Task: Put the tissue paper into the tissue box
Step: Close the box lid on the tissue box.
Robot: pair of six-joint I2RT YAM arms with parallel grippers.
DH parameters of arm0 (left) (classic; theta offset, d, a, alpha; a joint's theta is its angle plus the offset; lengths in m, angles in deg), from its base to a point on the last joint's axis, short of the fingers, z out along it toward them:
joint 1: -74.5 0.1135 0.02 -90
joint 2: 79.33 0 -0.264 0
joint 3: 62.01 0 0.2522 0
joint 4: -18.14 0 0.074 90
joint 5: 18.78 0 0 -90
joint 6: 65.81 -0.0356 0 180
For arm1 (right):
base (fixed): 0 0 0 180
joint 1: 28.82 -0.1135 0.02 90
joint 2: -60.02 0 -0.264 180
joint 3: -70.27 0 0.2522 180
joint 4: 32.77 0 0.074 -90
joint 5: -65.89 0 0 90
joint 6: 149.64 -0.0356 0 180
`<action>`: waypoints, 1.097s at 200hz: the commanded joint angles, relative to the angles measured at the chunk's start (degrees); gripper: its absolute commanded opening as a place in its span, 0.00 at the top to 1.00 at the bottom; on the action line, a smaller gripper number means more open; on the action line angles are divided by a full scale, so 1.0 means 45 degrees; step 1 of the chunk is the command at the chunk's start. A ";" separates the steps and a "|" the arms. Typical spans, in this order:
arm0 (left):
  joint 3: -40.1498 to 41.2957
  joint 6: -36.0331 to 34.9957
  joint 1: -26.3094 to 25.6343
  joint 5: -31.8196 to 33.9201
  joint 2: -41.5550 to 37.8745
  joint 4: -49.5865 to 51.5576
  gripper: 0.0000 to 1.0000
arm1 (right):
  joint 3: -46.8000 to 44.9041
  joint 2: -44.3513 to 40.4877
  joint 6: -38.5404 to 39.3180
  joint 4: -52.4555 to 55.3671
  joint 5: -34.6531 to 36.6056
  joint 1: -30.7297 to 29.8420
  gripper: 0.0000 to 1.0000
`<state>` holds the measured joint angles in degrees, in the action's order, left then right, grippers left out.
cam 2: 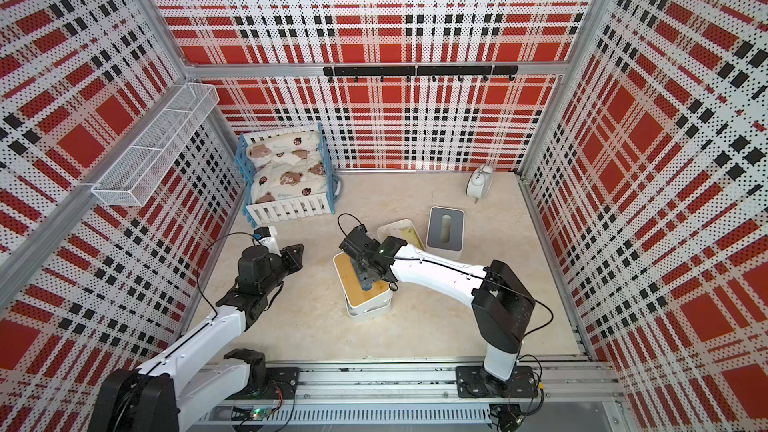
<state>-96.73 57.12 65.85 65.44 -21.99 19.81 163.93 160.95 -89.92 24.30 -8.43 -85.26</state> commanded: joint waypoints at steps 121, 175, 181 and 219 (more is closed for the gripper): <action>0.0011 -0.0169 0.0013 -0.0106 -0.0055 -0.0381 0.85 | -0.1355 -0.2069 -0.0224 -0.1158 0.0080 0.0143 0.77; -0.0004 -0.0169 0.0005 -0.0082 -0.0088 -0.0339 0.85 | -0.1459 -0.1184 -0.0609 -0.1167 -0.0586 0.0161 0.77; -0.0010 -0.0179 0.0007 -0.0073 -0.0084 -0.0339 0.85 | -0.1449 -0.1145 -0.0607 -0.1148 -0.0561 0.0151 0.77; -0.0011 -0.0189 0.0007 -0.0083 -0.0020 -0.0344 0.85 | -0.1330 -0.0983 -0.0589 -0.0914 -0.0382 0.0161 0.77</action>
<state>-96.73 57.12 65.85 65.41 -21.95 19.50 157.44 156.47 -91.71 20.56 -10.42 -84.87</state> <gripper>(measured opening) 0.152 0.496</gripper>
